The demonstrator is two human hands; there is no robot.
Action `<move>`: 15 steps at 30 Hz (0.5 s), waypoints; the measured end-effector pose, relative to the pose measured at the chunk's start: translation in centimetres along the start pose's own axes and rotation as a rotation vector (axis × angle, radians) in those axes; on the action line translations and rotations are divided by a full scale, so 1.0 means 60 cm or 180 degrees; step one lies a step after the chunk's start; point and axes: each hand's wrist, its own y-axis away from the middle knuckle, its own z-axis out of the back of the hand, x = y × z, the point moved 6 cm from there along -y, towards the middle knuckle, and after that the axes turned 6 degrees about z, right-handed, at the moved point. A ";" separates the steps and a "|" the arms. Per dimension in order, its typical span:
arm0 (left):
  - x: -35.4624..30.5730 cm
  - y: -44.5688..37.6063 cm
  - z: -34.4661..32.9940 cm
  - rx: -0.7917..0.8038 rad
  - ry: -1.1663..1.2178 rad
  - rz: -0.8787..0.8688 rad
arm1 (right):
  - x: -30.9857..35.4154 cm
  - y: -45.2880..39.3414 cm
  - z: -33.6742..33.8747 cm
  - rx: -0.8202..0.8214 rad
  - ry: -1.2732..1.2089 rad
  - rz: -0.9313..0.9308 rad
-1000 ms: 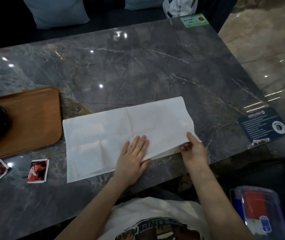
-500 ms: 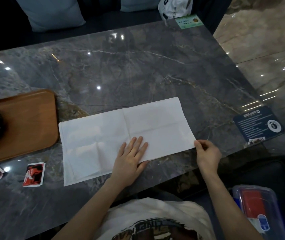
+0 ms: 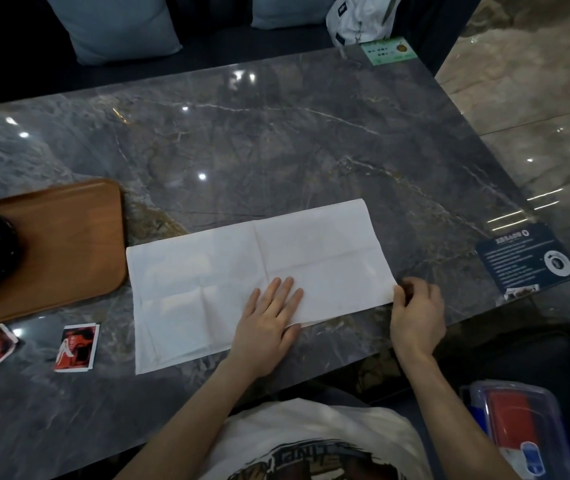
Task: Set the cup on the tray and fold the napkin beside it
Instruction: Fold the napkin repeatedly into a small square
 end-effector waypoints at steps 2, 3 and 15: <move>-0.001 0.000 0.001 0.0011 -0.0016 0.0013 | 0.040 0.009 -0.004 -0.0079 0.0147 0.0676; -0.001 0.000 0.002 0.0018 -0.0021 0.0017 | 0.069 0.019 -0.015 0.0045 0.0182 0.1118; 0.006 0.000 0.019 0.0192 0.0053 -0.0075 | 0.228 0.073 -0.168 0.1688 0.0384 0.2546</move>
